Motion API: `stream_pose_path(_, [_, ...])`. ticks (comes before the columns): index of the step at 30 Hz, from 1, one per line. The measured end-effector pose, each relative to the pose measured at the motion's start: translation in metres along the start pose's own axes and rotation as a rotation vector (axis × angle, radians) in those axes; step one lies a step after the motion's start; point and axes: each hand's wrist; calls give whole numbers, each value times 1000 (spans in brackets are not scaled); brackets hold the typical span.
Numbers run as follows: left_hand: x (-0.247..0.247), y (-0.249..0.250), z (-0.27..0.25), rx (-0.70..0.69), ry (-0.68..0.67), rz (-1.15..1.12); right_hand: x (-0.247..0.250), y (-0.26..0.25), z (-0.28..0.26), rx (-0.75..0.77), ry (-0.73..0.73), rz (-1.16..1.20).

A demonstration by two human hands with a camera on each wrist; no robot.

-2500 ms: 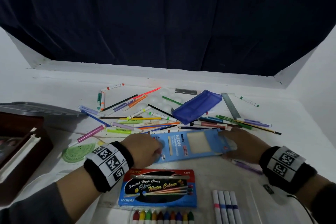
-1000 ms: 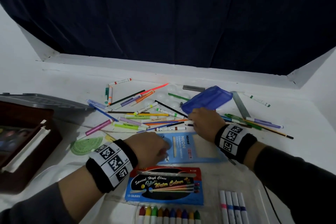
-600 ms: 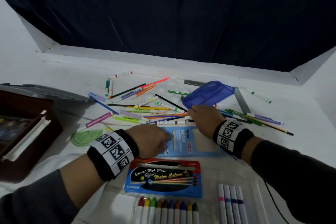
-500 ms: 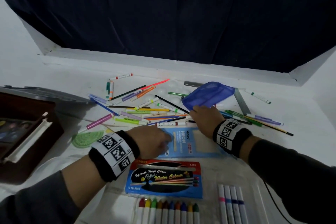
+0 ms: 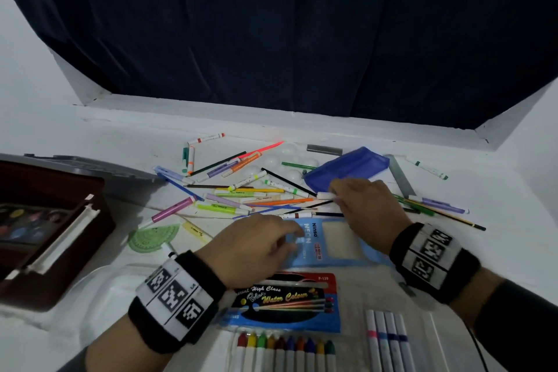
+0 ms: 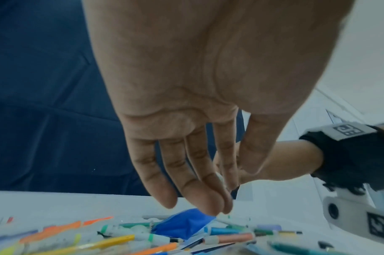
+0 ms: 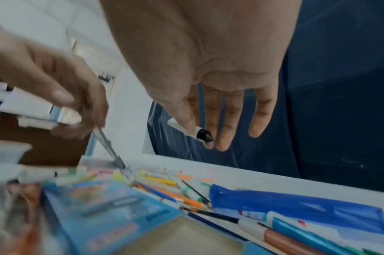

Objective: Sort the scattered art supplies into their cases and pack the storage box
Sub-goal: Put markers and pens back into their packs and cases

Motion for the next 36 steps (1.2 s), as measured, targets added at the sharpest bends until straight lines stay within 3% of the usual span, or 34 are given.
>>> stream_pose_path(6, [-27,13,-21,29,121,-130,20,4,-57,-59,-46,526])
stream_pose_path(9, [-39,15,-32,31,67,-142,23,0,-85,-112,-93,699])
stream_pose_path(12, [-51,14,-43,-1,-29,-81,24,-4,-108,-176,-276,822])
stream_pose_path(20, [-77,16,-59,-58,-173,94,19,-17,-139,-142,-691,680])
stream_pose_path(26, [-82,14,-61,-74,-206,168,10,-34,-146,-167,-669,552])
stream_pose_path(36, [-86,9,-63,-87,-179,198,7,-41,-146,-286,-713,609])
Point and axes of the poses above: each hand's wrist, its own z-axis towards the middle knuckle, its own x-axis out of the back of the hand, y = z × x, and after that the axes turned 11 degrees about -x, right-handed
